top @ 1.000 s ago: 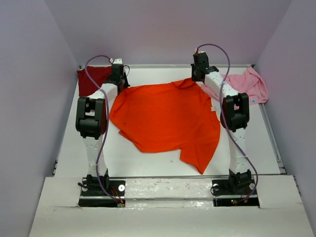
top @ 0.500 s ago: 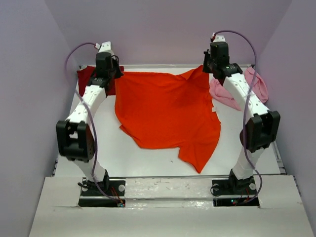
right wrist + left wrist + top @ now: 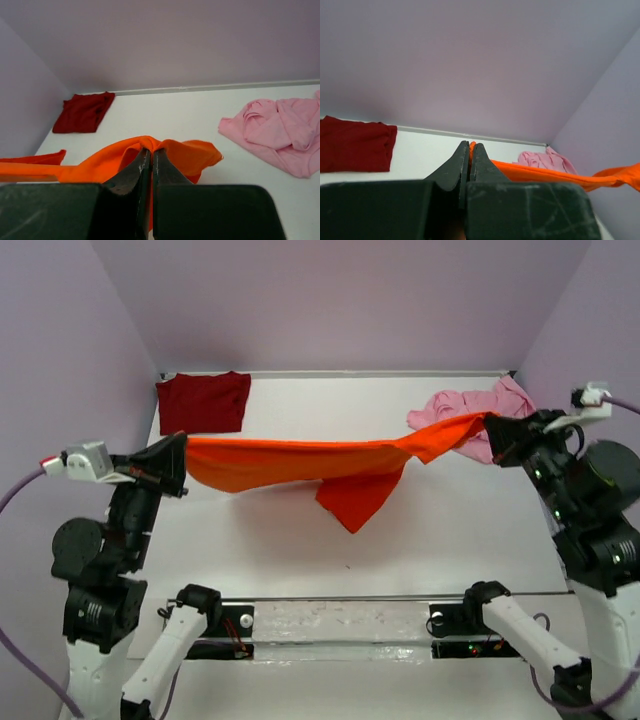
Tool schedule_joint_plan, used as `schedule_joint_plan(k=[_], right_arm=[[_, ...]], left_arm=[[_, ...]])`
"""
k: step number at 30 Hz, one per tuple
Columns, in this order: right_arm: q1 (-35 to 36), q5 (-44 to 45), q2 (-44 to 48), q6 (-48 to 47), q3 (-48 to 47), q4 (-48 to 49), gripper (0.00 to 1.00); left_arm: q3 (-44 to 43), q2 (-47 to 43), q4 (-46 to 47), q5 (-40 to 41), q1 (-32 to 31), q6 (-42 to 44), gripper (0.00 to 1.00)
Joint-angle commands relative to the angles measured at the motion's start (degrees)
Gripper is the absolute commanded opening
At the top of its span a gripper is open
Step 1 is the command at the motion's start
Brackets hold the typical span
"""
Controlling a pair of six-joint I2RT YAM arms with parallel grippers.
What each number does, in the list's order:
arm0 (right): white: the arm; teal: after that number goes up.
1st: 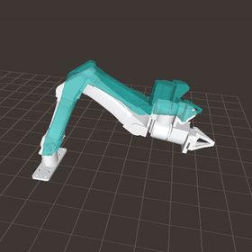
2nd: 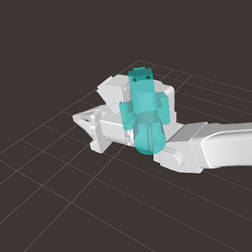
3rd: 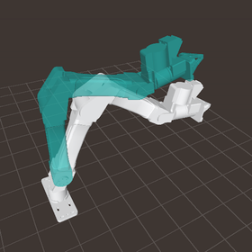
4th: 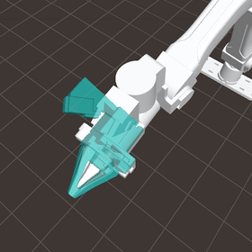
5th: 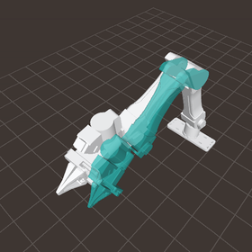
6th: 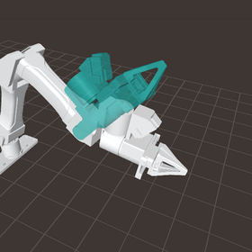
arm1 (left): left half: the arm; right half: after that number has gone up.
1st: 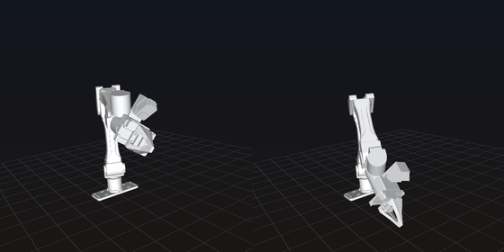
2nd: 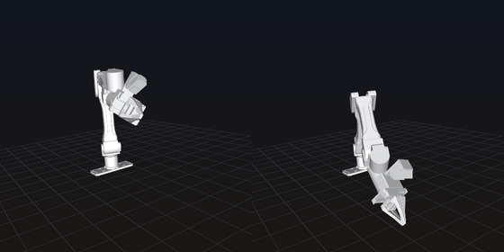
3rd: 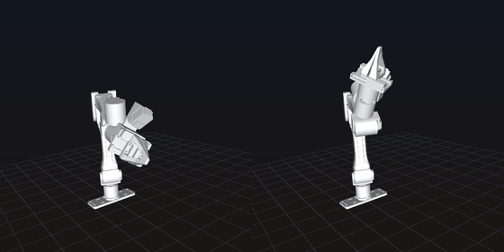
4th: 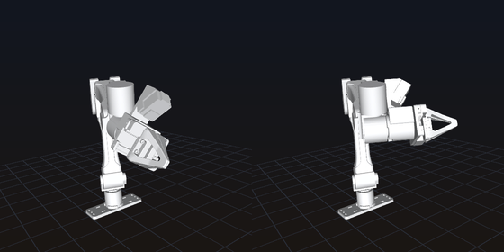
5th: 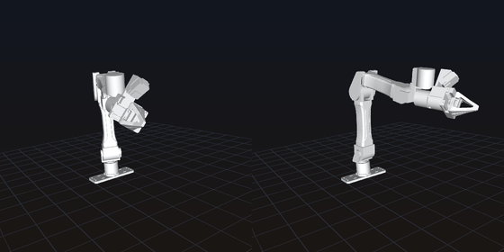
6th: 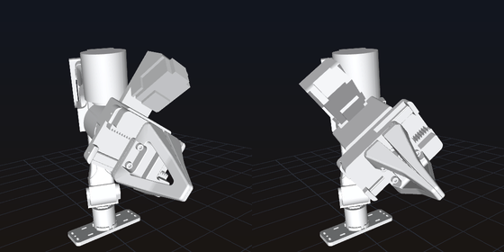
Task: Fold and stack the t-shirts
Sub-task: Flatten out the tshirt
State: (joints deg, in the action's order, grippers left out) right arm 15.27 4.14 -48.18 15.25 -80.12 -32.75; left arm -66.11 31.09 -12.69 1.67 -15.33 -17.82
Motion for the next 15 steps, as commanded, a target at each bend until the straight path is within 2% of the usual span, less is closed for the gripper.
schedule_joint_plan(k=[1, 4, 6, 8, 9, 12, 13, 15], right_arm=[[-0.3, -3.7, 6.5, 2.8, -2.5, -8.3, 0.0], [-0.3, -5.2, 4.8, 3.9, -8.5, -10.8, 0.0], [-0.3, -5.5, 2.1, 4.6, -15.7, -10.8, 0.0], [-0.3, -4.9, -4.3, 4.4, -20.9, -10.7, 0.0], [-0.3, -3.7, -7.2, 3.6, -26.5, -10.8, 0.0], [-0.3, 0.1, -19.1, 1.7, -34.3, -10.0, 0.0], [-0.3, 0.9, -22.4, 1.2, -39.6, -9.4, 0.0], [-0.3, 3.6, -34.0, 0.0, -46.6, -9.7, 0.0]], left_arm=[[0.2, -3.4, -10.8, -1.4, -0.2, -3.9, 0.0], [-4.6, -2.0, -11.3, -3.9, -0.1, -5.3, 0.0], [-8.8, 1.1, -11.3, -4.0, -0.2, -4.9, 0.0], [-15.5, 7.6, -10.5, -3.0, -0.3, -4.0, 0.0], [-19.9, 10.1, -10.4, -2.3, -0.5, -3.5, 0.0], [-24.4, 20.0, -6.6, -0.2, -0.8, -2.6, 0.0], [-26.3, 25.0, -4.9, 0.6, -0.7, -2.0, 0.0], [-29.1, 33.1, -3.2, 2.5, -0.1, -1.3, 0.0]])
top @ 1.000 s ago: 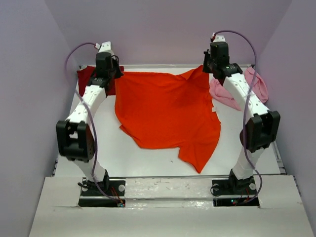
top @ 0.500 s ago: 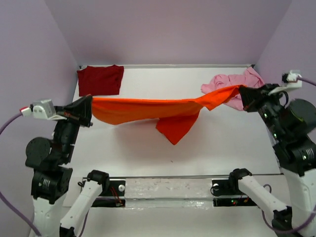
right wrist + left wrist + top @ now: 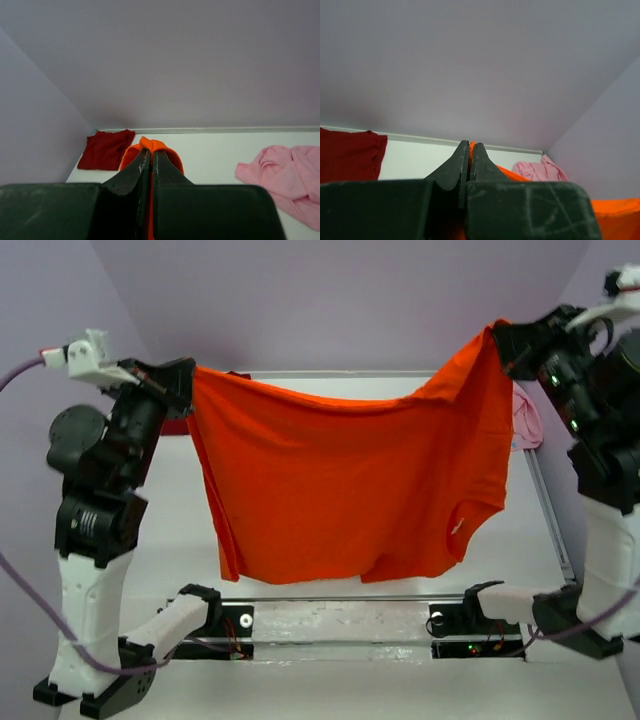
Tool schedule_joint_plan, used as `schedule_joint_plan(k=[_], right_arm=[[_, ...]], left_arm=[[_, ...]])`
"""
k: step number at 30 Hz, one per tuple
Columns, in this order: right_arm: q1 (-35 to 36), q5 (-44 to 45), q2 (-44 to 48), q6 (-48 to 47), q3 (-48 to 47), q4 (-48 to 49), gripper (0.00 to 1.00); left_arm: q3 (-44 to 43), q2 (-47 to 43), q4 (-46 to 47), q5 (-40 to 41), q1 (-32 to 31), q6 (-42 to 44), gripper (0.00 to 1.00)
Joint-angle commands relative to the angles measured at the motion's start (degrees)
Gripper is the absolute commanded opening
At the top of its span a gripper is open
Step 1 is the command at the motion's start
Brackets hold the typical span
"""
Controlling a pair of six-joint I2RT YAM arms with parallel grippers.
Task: Fold and stack the t-shirts
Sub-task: Flatten out the tshirt
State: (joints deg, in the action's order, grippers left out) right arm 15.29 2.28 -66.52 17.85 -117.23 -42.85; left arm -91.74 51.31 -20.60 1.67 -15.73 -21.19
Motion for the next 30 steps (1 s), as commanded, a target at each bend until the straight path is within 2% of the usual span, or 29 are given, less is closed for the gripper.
schedule_joint_plan(k=[1, 5, 9, 12, 13, 17, 18, 22, 26, 30], right_arm=[[-0.3, 6.2, -23.7, -3.9, -17.2, 0.1, 0.0], [-0.3, 8.9, -40.7, -5.3, -29.0, -0.8, 0.0], [-1.6, 8.6, -51.6, -6.7, -25.0, 5.3, 0.0], [-1.6, 8.8, -56.8, -7.3, -22.3, 7.7, 0.0], [-1.6, 9.4, -59.7, -7.3, -20.0, 9.1, 0.0], [-2.1, 10.6, -65.2, -9.1, -13.6, 14.5, 0.0], [-2.1, 11.2, -66.5, -9.1, -13.3, 14.7, 0.0], [-2.7, 12.4, -71.2, -9.5, -14.3, 16.1, 0.0], [-3.2, 13.9, -71.6, -10.4, -14.2, 17.2, 0.0], [-3.8, 15.0, -69.4, -11.3, -13.1, 18.7, 0.0]], left_arm=[[-4.5, 15.4, 5.0, 3.5, 0.9, 2.6, 0.0], [-4.8, 27.1, 8.7, 1.0, 5.5, 4.3, 0.0], [2.4, 37.5, 17.4, 0.8, 9.2, 4.2, 0.0], [4.3, 44.1, 19.9, 0.4, 10.8, 4.7, 0.0], [4.6, 48.9, 20.7, 0.4, 11.0, 5.0, 0.0], [0.3, 62.0, 19.8, -0.5, 11.4, 6.8, 0.0], [-3.1, 67.1, 18.3, -1.1, 11.6, 7.3, 0.0], [-9.8, 75.9, 16.3, -4.2, 11.6, 6.9, 0.0], [-11.2, 78.2, 19.3, -7.4, 11.1, 5.2, 0.0], [-13.9, 76.6, 20.2, -6.5, 9.5, 5.9, 0.0]])
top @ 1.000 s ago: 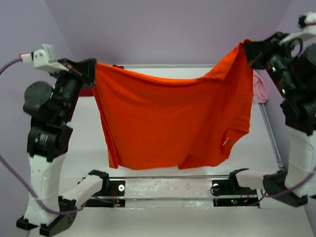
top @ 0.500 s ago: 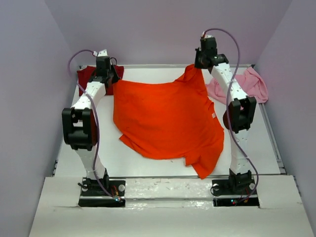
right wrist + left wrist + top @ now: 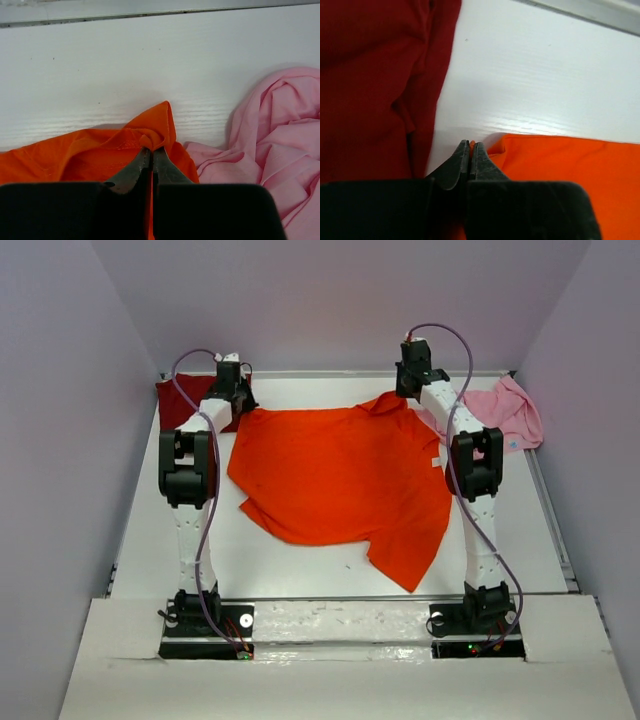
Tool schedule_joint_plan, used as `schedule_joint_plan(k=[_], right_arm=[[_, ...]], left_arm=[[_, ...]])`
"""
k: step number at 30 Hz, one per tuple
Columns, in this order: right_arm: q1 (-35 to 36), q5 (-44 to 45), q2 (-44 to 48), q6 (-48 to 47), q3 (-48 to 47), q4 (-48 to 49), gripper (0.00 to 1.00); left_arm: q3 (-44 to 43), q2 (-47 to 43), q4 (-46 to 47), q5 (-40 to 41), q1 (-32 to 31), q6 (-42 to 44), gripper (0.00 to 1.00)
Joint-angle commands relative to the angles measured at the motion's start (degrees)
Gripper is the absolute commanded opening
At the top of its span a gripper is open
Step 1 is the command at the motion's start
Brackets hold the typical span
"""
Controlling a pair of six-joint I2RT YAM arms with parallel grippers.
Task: Fold and stack the t-shirts
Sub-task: Flatten out the tshirt
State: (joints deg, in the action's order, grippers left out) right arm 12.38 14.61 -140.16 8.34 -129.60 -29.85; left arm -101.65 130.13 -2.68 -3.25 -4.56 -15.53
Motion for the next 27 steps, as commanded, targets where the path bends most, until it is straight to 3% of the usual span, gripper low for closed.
schedule_joint_plan(k=[1, 6, 17, 20, 27], right_arm=[[-0.9, 2.9, 5.1, -1.7, -0.6, 5.9, 0.0], [-1.4, 3.6, 7.6, -1.3, 2.8, 6.5, 0.0], [-1.4, 1.9, 20.7, -1.3, 13.1, 10.0, 0.0], [-1.4, 0.9, 26.5, -0.4, 17.3, 11.9, 0.0], [-0.9, -3.6, 47.0, 4.8, 31.3, 12.3, 0.0]], left_arm=[[-4.8, -2.4, 2.2, -1.8, -1.9, 0.2, 0.0], [-11.2, -2.1, 1.0, -4.6, -3.0, -0.8, 0.0], [-12.5, -14.5, 2.1, -5.5, -6.6, -0.1, 0.0], [-8.1, -22.1, 0.8, -3.9, -8.8, 0.9, 0.0], [13.3, -51.0, 1.6, 1.1, -11.2, 1.6, 0.0]])
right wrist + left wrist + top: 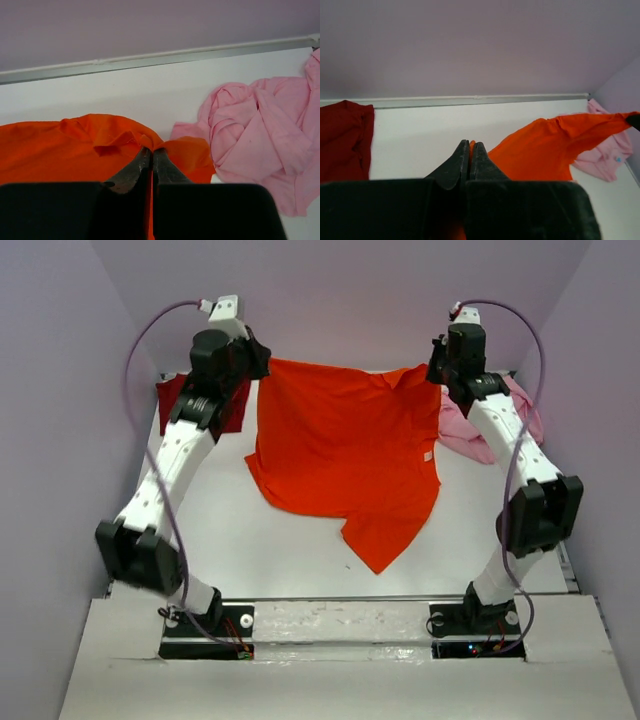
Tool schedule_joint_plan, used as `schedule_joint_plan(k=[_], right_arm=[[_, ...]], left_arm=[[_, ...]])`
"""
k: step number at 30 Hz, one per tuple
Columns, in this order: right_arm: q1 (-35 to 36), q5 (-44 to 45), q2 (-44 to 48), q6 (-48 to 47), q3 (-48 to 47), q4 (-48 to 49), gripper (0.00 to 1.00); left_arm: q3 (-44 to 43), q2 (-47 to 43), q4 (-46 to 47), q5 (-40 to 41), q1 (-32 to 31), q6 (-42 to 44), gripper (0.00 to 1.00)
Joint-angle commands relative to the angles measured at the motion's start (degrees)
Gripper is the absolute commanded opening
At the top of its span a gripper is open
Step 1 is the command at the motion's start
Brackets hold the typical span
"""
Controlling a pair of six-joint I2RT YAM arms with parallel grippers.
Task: Fold and stack the t-shirts
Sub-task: Flatten out the tshirt
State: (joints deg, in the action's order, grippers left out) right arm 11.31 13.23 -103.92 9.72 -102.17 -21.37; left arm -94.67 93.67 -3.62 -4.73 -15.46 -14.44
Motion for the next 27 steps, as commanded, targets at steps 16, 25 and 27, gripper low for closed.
schedule_joint_plan(k=[16, 25, 27], right_arm=[[0.9, -12.6, 56.1, 5.3, 14.6, -15.0, 0.0], [0.9, -6.1, 34.4, 2.9, -7.8, -16.0, 0.0], [0.9, -2.1, 23.8, 1.5, -14.9, -15.0, 0.0]], left_arm=[[15.1, -57.6, -16.6, 5.0, -3.6, -7.5, 0.0], [3.7, -37.9, -13.5, 10.5, -3.4, -6.0, 0.0], [4.4, -30.7, -9.5, 13.1, -2.6, -4.6, 0.0]])
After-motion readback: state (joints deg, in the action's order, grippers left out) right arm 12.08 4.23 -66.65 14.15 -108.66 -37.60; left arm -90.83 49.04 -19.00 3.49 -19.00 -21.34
